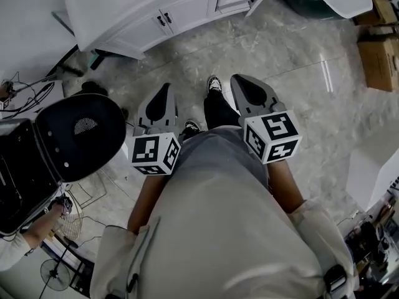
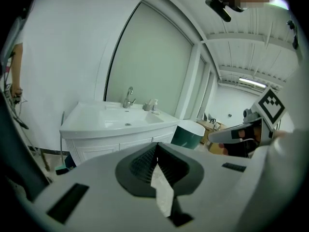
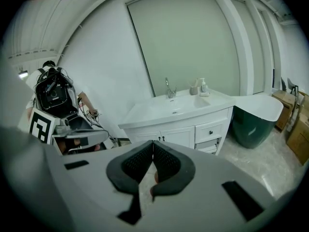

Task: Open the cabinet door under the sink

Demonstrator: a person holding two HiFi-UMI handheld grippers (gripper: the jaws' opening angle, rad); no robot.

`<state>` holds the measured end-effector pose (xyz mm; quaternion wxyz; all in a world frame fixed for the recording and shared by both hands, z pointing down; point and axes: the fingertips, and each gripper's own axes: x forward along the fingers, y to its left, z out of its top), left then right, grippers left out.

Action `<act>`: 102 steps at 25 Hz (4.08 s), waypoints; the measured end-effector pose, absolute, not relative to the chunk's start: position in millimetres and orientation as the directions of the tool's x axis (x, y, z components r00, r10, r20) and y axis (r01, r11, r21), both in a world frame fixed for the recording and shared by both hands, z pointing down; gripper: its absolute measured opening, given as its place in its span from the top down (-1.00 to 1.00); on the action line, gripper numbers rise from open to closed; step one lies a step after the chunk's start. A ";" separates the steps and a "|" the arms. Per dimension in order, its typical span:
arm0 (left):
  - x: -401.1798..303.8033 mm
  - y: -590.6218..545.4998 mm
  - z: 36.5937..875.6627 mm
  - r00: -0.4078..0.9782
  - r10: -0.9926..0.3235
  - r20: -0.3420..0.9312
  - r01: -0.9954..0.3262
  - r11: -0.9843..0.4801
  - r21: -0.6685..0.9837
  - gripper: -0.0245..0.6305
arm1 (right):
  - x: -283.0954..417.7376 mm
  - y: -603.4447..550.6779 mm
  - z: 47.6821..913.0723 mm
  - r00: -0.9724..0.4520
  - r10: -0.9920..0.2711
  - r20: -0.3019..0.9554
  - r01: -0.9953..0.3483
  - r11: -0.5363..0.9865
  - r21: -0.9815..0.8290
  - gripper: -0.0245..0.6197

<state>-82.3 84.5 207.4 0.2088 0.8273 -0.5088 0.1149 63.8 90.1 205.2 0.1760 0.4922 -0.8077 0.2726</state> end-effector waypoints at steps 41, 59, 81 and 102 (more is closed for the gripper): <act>-34.2 -11.6 231.2 0.284 -0.843 0.457 -0.956 -0.214 0.198 0.93 | 119.1 -55.8 252.9 -0.545 -0.559 0.625 -0.802 0.566 -0.192 0.89; -55.2 -13.4 266.0 0.264 -0.825 0.499 -0.961 -0.179 0.213 0.93 | 85.6 -63.8 291.8 -0.582 -0.487 0.651 -0.759 0.613 -0.220 0.89; -90.1 -30.0 313.3 0.239 -0.787 0.569 -0.964 -0.125 0.232 0.93 | 37.3 -91.6 359.1 -0.587 -0.455 0.669 -0.761 0.592 -0.264 0.89; -157.9 -19.1 355.5 0.199 -0.777 0.598 -0.966 -0.052 0.253 0.93 | -37.3 -123.9 456.0 -0.570 -0.478 0.668 -0.784 0.560 -0.269 0.88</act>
